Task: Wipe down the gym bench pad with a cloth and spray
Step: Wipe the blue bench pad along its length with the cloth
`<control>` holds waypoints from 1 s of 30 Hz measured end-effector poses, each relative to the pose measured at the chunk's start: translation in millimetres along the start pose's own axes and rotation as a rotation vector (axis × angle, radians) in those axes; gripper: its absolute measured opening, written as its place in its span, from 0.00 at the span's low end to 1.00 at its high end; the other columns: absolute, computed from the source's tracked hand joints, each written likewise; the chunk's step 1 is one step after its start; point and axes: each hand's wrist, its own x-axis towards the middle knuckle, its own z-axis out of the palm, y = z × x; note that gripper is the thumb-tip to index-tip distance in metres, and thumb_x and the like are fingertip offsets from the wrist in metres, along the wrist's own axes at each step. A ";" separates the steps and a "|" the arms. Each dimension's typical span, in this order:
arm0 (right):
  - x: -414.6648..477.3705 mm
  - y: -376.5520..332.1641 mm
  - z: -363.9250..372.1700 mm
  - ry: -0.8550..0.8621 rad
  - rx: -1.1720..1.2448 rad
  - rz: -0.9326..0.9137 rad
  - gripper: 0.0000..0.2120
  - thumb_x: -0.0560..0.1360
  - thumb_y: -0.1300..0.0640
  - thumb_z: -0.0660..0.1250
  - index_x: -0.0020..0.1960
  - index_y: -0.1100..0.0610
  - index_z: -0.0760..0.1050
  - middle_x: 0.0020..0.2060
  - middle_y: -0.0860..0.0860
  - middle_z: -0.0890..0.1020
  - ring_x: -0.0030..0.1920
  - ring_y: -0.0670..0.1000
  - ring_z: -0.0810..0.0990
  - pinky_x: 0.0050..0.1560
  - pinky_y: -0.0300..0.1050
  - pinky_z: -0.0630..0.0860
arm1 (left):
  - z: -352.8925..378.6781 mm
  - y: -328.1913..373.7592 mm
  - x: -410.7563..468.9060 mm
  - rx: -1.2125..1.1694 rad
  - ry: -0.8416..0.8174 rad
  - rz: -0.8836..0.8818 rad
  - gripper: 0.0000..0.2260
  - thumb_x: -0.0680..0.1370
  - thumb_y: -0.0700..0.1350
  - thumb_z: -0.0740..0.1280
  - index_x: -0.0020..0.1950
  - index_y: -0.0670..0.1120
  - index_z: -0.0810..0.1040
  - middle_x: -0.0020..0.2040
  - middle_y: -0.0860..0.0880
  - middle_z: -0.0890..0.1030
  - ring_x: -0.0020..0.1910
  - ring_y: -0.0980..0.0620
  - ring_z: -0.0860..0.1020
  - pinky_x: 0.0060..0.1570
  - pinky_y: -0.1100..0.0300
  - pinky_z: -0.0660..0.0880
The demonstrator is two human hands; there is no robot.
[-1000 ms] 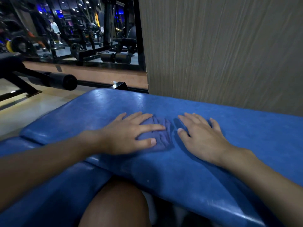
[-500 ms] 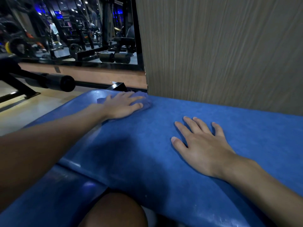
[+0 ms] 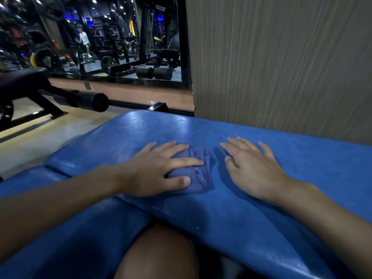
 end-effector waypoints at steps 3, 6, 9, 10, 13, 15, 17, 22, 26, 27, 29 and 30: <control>13.9 -6.9 6.9 -0.072 0.012 0.005 0.25 0.83 0.45 0.45 0.79 0.46 0.52 0.80 0.45 0.50 0.79 0.46 0.44 0.76 0.59 0.40 | 1.7 -25.4 32.9 -0.047 0.066 -0.062 0.31 0.69 0.73 0.42 0.74 0.74 0.52 0.81 0.57 0.51 0.78 0.56 0.48 0.75 0.40 0.47; 18.5 -7.1 15.1 -0.104 -0.049 -0.004 0.27 0.81 0.39 0.41 0.78 0.44 0.49 0.80 0.44 0.46 0.78 0.46 0.41 0.76 0.60 0.40 | 0.4 -70.2 80.5 -0.133 0.122 -0.177 0.32 0.67 0.75 0.43 0.72 0.75 0.56 0.79 0.58 0.57 0.78 0.55 0.55 0.74 0.39 0.51; 17.6 -5.4 17.4 -0.096 -0.065 -0.004 0.28 0.79 0.38 0.39 0.78 0.42 0.47 0.79 0.43 0.45 0.78 0.45 0.40 0.76 0.60 0.40 | -9.5 -117.3 125.3 -0.168 0.144 -0.311 0.27 0.69 0.75 0.45 0.69 0.77 0.57 0.75 0.57 0.65 0.76 0.49 0.62 0.71 0.34 0.56; 17.9 -5.0 17.8 -0.093 -0.073 -0.004 0.28 0.79 0.38 0.39 0.78 0.42 0.46 0.79 0.43 0.45 0.78 0.45 0.39 0.76 0.60 0.40 | -12.1 -127.6 136.6 -0.172 0.133 -0.357 0.27 0.71 0.74 0.46 0.70 0.76 0.58 0.76 0.55 0.65 0.76 0.46 0.62 0.70 0.33 0.56; 19.8 -5.6 19.1 -0.107 -0.086 -0.004 0.28 0.79 0.40 0.38 0.78 0.42 0.44 0.79 0.44 0.43 0.78 0.46 0.38 0.76 0.61 0.39 | -13.0 -135.0 152.7 -0.150 0.097 -0.445 0.26 0.77 0.70 0.48 0.75 0.69 0.59 0.78 0.52 0.61 0.77 0.43 0.58 0.69 0.30 0.52; 19.4 -6.2 19.2 -0.111 -0.085 -0.006 0.27 0.80 0.40 0.37 0.78 0.43 0.43 0.79 0.44 0.43 0.78 0.46 0.38 0.75 0.61 0.39 | -11.0 -124.4 144.8 -0.120 0.103 -0.437 0.26 0.78 0.69 0.47 0.76 0.67 0.59 0.79 0.53 0.60 0.78 0.45 0.56 0.71 0.31 0.50; 19.3 -6.7 18.2 -0.113 -0.082 -0.001 0.27 0.80 0.40 0.38 0.79 0.43 0.44 0.80 0.45 0.43 0.78 0.46 0.38 0.75 0.61 0.39 | -7.6 -110.0 126.2 -0.110 0.112 -0.412 0.25 0.79 0.68 0.48 0.76 0.67 0.58 0.80 0.54 0.57 0.79 0.48 0.54 0.73 0.34 0.48; 17.3 -9.1 15.4 -0.118 -0.057 0.009 0.27 0.81 0.40 0.39 0.79 0.43 0.45 0.80 0.44 0.44 0.78 0.46 0.39 0.76 0.61 0.38 | 1.3 -52.1 45.3 -0.040 0.077 -0.224 0.33 0.68 0.73 0.38 0.74 0.73 0.52 0.81 0.57 0.51 0.79 0.54 0.48 0.75 0.41 0.46; 16.2 -11.2 12.7 -0.131 -0.072 0.012 0.26 0.81 0.41 0.40 0.79 0.44 0.48 0.80 0.45 0.46 0.79 0.47 0.41 0.75 0.62 0.39 | 10.2 -25.0 -20.4 -0.002 0.022 -0.095 0.33 0.64 0.79 0.32 0.69 0.79 0.44 0.80 0.61 0.42 0.79 0.56 0.38 0.76 0.42 0.41; 16.7 -12.5 11.0 -0.133 -0.083 0.009 0.26 0.82 0.43 0.41 0.79 0.45 0.49 0.80 0.46 0.47 0.79 0.47 0.42 0.75 0.63 0.39 | 11.1 -23.4 -28.7 -0.013 0.016 -0.083 0.32 0.64 0.79 0.30 0.68 0.80 0.43 0.80 0.61 0.41 0.78 0.56 0.37 0.76 0.42 0.40; 19.3 -16.2 7.3 -0.104 -0.076 -0.011 0.23 0.83 0.50 0.45 0.77 0.48 0.55 0.79 0.47 0.50 0.79 0.47 0.43 0.75 0.62 0.39 | 11.0 -25.8 -29.5 -0.021 0.017 -0.085 0.30 0.67 0.78 0.33 0.69 0.80 0.43 0.80 0.60 0.43 0.79 0.56 0.39 0.75 0.42 0.42; 22.4 -19.6 6.7 -0.078 -0.050 -0.025 0.23 0.82 0.53 0.46 0.77 0.49 0.56 0.79 0.46 0.51 0.79 0.47 0.44 0.76 0.61 0.39 | 10.7 -30.2 -23.6 -0.019 0.029 -0.088 0.28 0.68 0.77 0.36 0.69 0.79 0.43 0.81 0.59 0.45 0.79 0.55 0.41 0.75 0.42 0.44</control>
